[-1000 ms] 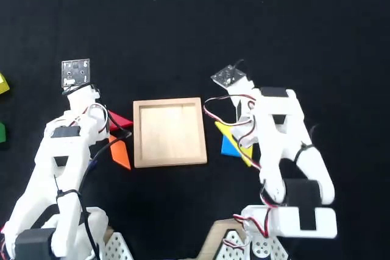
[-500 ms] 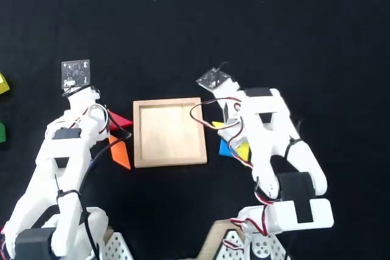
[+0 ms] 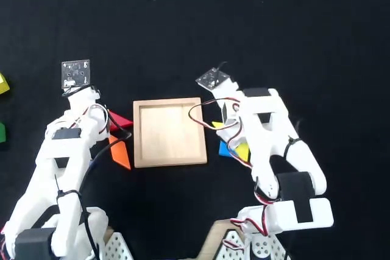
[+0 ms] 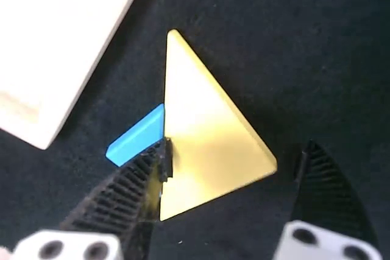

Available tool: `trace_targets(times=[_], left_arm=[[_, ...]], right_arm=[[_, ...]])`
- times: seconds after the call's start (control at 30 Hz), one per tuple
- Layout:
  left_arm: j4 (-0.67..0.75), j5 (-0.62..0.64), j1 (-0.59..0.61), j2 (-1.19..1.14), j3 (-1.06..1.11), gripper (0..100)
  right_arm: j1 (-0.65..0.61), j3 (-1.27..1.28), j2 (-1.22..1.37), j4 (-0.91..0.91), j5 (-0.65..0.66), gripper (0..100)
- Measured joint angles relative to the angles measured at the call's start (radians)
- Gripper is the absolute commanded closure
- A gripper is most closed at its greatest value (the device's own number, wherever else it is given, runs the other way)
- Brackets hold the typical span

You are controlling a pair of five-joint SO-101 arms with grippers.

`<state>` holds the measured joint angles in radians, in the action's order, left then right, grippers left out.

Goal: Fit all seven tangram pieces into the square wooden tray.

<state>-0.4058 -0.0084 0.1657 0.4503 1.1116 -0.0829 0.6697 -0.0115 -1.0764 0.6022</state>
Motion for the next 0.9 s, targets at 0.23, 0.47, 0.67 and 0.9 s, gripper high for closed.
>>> trace_targets(times=[0.23, 0.47, 0.67, 0.9], left_arm=[[0.0, 0.0, 0.0, 0.0, 0.0, 94], [0.0, 0.0, 0.0, 0.0, 0.0, 94], [0.0, 0.0, 0.0, 0.0, 0.0, 94], [0.0, 0.0, 0.0, 0.0, 0.0, 94]], right_arm=[[-0.02, 0.032, 0.008, -0.009, -0.006, 66.9], [-0.034, 0.032, 0.009, -0.009, -0.008, 66.9], [-0.034, 0.032, 0.009, -0.009, -0.052, 66.9], [-0.034, 0.032, 0.009, 0.008, -0.055, 66.9]])
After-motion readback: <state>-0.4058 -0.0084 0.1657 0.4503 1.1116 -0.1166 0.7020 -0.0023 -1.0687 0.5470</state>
